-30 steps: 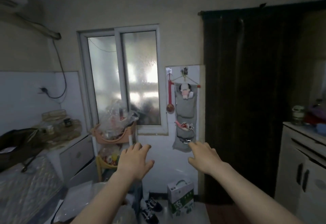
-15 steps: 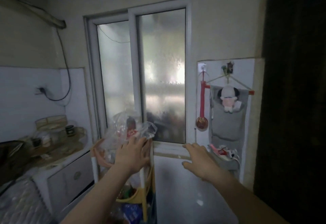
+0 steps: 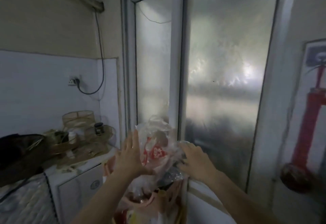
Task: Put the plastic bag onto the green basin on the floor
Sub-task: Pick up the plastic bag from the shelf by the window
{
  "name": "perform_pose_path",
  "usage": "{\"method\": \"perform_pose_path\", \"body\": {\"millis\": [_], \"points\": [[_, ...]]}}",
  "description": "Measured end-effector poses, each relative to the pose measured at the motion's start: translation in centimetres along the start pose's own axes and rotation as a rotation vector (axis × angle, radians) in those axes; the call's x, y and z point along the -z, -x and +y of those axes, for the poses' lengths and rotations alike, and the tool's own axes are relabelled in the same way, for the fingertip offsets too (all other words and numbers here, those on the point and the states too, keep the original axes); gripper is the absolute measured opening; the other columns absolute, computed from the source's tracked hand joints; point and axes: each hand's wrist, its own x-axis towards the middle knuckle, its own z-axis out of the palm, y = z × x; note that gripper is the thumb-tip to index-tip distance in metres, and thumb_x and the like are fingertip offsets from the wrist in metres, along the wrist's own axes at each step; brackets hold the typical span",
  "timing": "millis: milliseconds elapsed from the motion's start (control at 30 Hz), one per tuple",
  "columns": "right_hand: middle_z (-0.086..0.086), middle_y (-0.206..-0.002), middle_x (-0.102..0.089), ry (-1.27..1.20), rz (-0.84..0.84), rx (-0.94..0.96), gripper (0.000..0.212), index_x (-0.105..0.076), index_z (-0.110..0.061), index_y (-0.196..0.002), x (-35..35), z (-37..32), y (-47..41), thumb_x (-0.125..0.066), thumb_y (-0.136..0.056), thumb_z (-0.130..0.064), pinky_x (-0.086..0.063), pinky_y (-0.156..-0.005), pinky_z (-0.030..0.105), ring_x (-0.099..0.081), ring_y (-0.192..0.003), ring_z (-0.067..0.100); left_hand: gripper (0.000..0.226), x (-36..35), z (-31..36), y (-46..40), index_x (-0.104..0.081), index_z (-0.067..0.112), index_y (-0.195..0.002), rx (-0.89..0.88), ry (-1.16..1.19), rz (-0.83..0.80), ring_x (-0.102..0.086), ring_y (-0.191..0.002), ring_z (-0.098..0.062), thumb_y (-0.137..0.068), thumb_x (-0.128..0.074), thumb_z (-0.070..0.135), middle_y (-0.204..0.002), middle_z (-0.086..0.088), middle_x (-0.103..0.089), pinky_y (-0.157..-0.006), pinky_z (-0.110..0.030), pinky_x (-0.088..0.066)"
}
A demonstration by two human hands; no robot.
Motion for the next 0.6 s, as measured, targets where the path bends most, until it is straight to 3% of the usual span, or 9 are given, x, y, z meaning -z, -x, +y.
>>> {"method": "perform_pose_path", "body": {"millis": [133, 200, 267, 367, 433, 500, 600], "points": [[0.003, -0.145, -0.037, -0.025, 0.018, 0.062, 0.072, -0.021, -0.031, -0.142, -1.3, 0.5, -7.5, -0.061, -0.083, -0.04, -0.037, -0.103, 0.045, -0.038, -0.128, 0.029, 0.142, -1.7, -0.3, -4.6, 0.021, 0.025, -0.144, 0.052, 0.104, 0.057, -0.009, -0.146, -0.028, -0.049, -0.077, 0.064, -0.16, -0.007, 0.003, -0.115, -0.054, -0.018], [0.002, -0.147, -0.034, -0.023, 0.029, 0.079, 0.074, -0.018, -0.032, -0.144, -1.5, 0.7, -10.9, -0.063, -0.084, -0.038, -0.034, -0.105, 0.047, -0.034, -0.131, 0.029, 0.123, -2.2, -0.6, -6.7, 0.01, 0.027, -0.146, 0.058, 0.187, 0.077, -0.038, -0.135, -0.031, -0.062, -0.077, 0.051, -0.154, -0.012, -0.025, -0.104, -0.05, -0.04], [0.004, -0.146, -0.037, -0.001, 0.052, 0.078, 0.075, -0.018, -0.031, -0.144, -1.6, 0.8, -14.1, -0.063, -0.084, -0.038, -0.036, -0.104, 0.049, -0.037, -0.129, 0.031, 0.091, -2.3, -1.4, -8.5, -0.011, 0.028, -0.144, 0.053, 0.257, 0.122, -0.058, -0.115, -0.03, -0.076, -0.071, 0.035, -0.135, -0.011, -0.053, -0.088, -0.043, -0.051], [0.005, -0.144, -0.04, 0.021, 0.052, 0.091, 0.083, -0.016, -0.029, -0.145, -2.0, 0.9, -18.1, -0.068, -0.081, -0.039, -0.038, -0.105, 0.051, -0.041, -0.126, 0.032, 0.038, -1.3, -3.2, -10.3, -0.051, 0.022, -0.119, -0.024, 0.267, 0.19, -0.067, -0.093, -0.024, -0.083, -0.063, 0.024, -0.104, -0.004, -0.068, -0.075, -0.036, -0.056], [0.005, -0.144, -0.04, -0.035, 0.026, 0.087, 0.087, -0.021, -0.027, -0.145, -2.6, 1.0, -20.3, -0.072, -0.076, -0.039, -0.037, -0.107, 0.05, -0.042, -0.127, 0.032, 0.011, -0.3, -5.2, -11.4, -0.064, 0.015, -0.091, -0.083, 0.269, 0.19, -0.066, -0.078, -0.02, -0.085, -0.062, 0.023, -0.087, -0.006, -0.069, -0.069, -0.036, -0.057], [0.007, -0.137, -0.046, -0.112, 0.0, 0.084, 0.075, -0.036, -0.024, -0.139, -3.4, 0.8, -21.9, -0.074, -0.075, -0.034, -0.039, -0.105, 0.044, -0.046, -0.122, 0.03, 0.01, 0.8, -7.3, -12.0, -0.063, 0.017, -0.08, -0.115, 0.261, 0.171, -0.057, -0.072, -0.014, -0.084, -0.063, 0.026, -0.082, -0.006, -0.062, -0.063, -0.024, -0.047], [0.0, -0.103, -0.057, -0.214, 0.091, 0.162, 0.024, -0.062, -0.017, -0.1, -4.6, 0.2, -23.1, -0.072, -0.079, -0.022, -0.039, -0.086, 0.027, -0.051, -0.102, 0.022, 0.015, 2.7, -9.7, -12.6, -0.057, 0.026, -0.071, -0.212, 0.29, 0.165, -0.05, -0.069, -0.007, -0.084, -0.063, 0.028, -0.079, -0.003, -0.055, -0.059, -0.015, -0.034]]}}
